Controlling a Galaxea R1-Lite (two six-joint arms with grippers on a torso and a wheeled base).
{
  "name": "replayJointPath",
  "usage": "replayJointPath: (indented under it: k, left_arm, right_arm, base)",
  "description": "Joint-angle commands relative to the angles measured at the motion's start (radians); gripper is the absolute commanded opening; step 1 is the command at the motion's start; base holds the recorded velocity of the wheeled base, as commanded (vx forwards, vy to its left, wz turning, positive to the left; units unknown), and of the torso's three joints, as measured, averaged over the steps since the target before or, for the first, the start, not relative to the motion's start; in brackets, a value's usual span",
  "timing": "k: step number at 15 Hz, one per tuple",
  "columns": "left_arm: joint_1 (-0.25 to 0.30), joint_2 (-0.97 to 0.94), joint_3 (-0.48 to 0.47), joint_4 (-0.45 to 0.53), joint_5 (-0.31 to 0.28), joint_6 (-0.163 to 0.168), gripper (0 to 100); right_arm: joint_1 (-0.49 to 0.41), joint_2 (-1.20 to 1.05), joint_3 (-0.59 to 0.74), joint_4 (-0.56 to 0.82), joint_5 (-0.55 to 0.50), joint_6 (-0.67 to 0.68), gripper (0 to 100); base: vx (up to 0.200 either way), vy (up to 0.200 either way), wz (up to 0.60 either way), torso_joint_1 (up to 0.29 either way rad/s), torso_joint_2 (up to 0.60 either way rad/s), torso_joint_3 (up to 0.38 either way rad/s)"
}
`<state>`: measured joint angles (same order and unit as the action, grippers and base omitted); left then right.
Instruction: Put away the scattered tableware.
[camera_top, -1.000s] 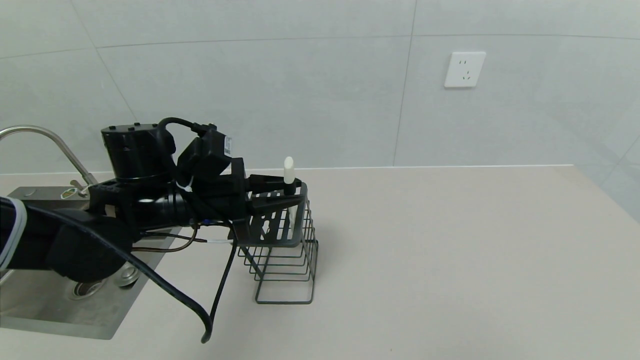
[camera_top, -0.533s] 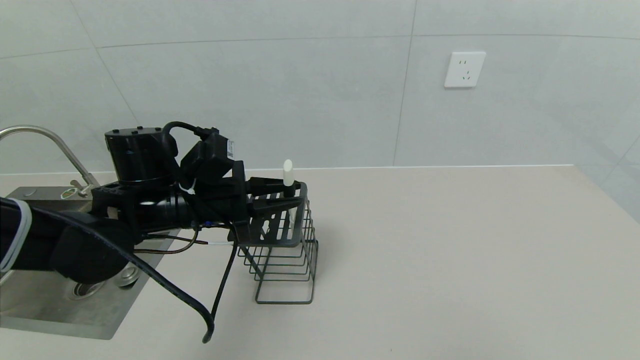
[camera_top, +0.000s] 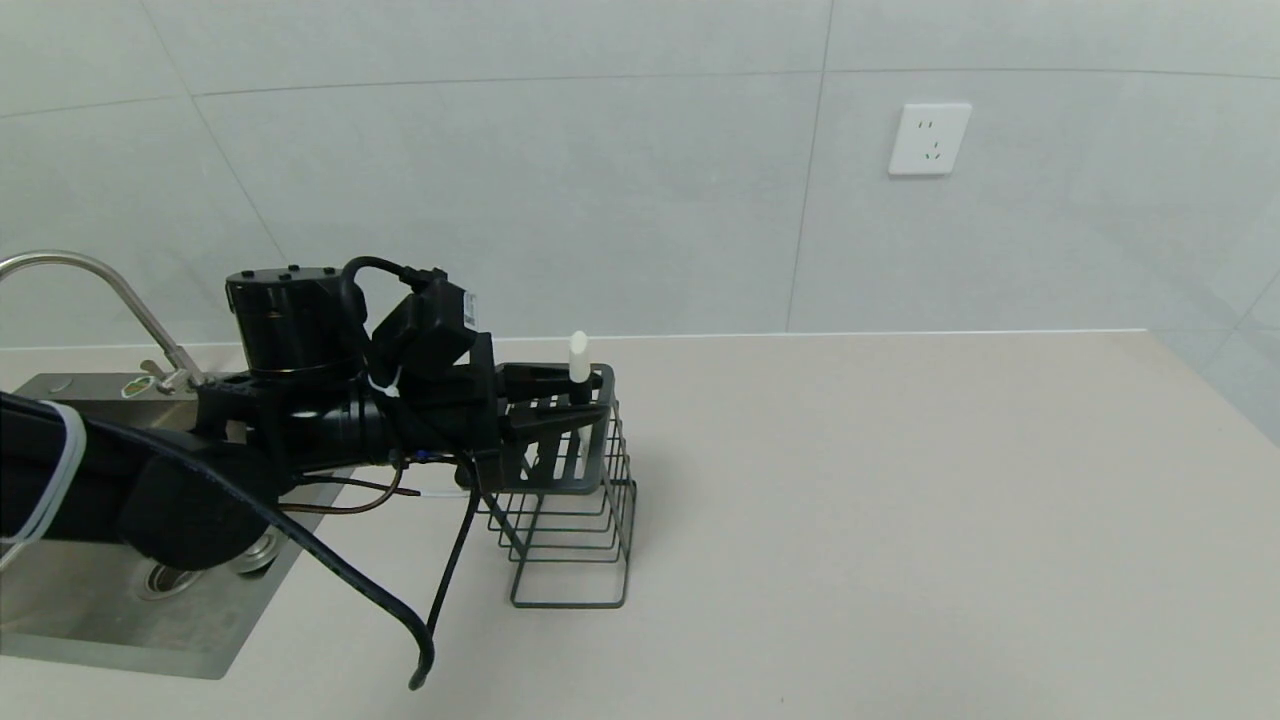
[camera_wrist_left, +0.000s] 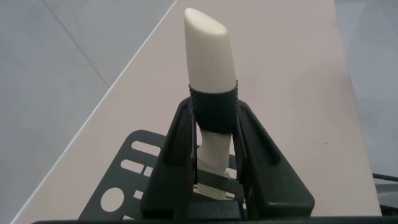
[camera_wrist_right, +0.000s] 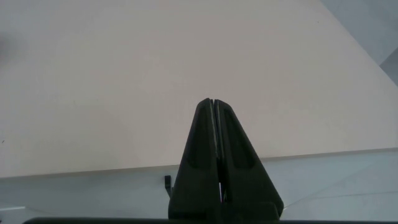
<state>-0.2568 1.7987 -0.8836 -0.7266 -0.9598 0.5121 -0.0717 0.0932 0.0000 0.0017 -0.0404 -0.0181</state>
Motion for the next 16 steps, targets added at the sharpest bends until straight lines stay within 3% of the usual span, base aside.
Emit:
replayJointPath:
  k: [1, 7, 8, 16]
  left_arm:
    - [0.004, 0.005, 0.002, -0.001, 0.000, 0.000, 0]
    - [0.004, 0.005, 0.015, -0.002, 0.000, 0.000, 0]
    - [0.004, 0.005, 0.018, -0.002, 0.001, 0.000, 100]
    - [0.004, 0.013, 0.037, -0.050, 0.004, 0.000, 100]
  right_arm:
    - [0.000, 0.000, 0.000, 0.000, -0.001, 0.000, 0]
    - [0.000, 0.000, -0.002, 0.000, 0.001, 0.000, 0]
    - [0.000, 0.000, 0.000, 0.000, -0.001, 0.000, 0]
    - [0.000, 0.000, 0.000, 0.000, -0.001, 0.000, 0]
  base:
    - [0.000, 0.000, 0.00, 0.000, 0.00, 0.000]
    - [0.000, 0.000, 0.00, 0.000, 0.00, 0.000]
    - [0.000, 0.000, 0.00, 0.000, 0.00, 0.000]
    - [0.000, 0.000, 0.00, 0.000, 0.00, 0.000]
